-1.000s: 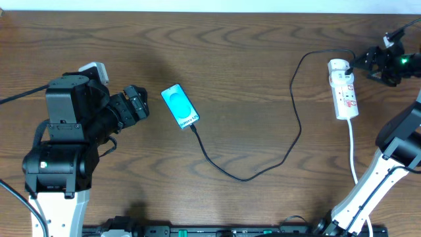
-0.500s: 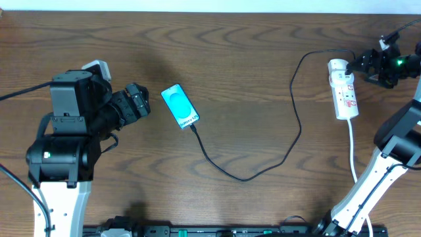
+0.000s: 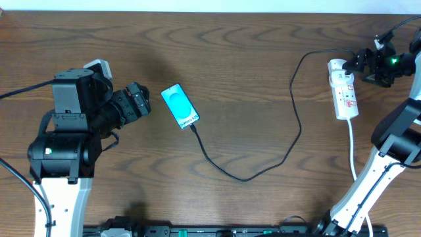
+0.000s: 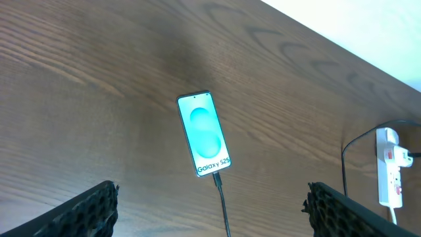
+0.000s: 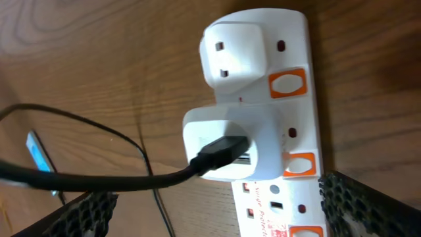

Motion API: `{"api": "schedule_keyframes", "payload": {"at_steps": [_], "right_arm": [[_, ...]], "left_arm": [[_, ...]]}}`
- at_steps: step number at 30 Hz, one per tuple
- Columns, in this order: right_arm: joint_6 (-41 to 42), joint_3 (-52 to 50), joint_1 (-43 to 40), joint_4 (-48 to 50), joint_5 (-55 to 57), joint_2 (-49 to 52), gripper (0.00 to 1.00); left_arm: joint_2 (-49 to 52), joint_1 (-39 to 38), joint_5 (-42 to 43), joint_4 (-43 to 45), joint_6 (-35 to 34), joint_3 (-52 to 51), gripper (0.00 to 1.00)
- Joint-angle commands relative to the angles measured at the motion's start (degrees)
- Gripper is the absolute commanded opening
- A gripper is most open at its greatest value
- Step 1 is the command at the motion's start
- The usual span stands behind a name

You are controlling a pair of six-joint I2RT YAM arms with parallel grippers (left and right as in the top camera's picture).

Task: Plug charger to phone and switch on socket
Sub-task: 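Lower the right gripper onto the orange switch beside the plugged charger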

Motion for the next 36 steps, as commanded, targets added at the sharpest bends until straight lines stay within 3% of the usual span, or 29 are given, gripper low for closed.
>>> {"api": "schedule_keyframes", "payload": {"at_steps": [1,36], "right_arm": [[1.4,0.7,0.8,0.0,1.0,0.9,0.99],[3.4,0.6,4.4,-0.9,2.0,5.2,0.99]], "left_arm": [[0.1,0.1,-0.5,0.0,0.7,1.0,0.91],[0.1,0.1,-0.3,0.0,0.3,1.0,0.91]]}}
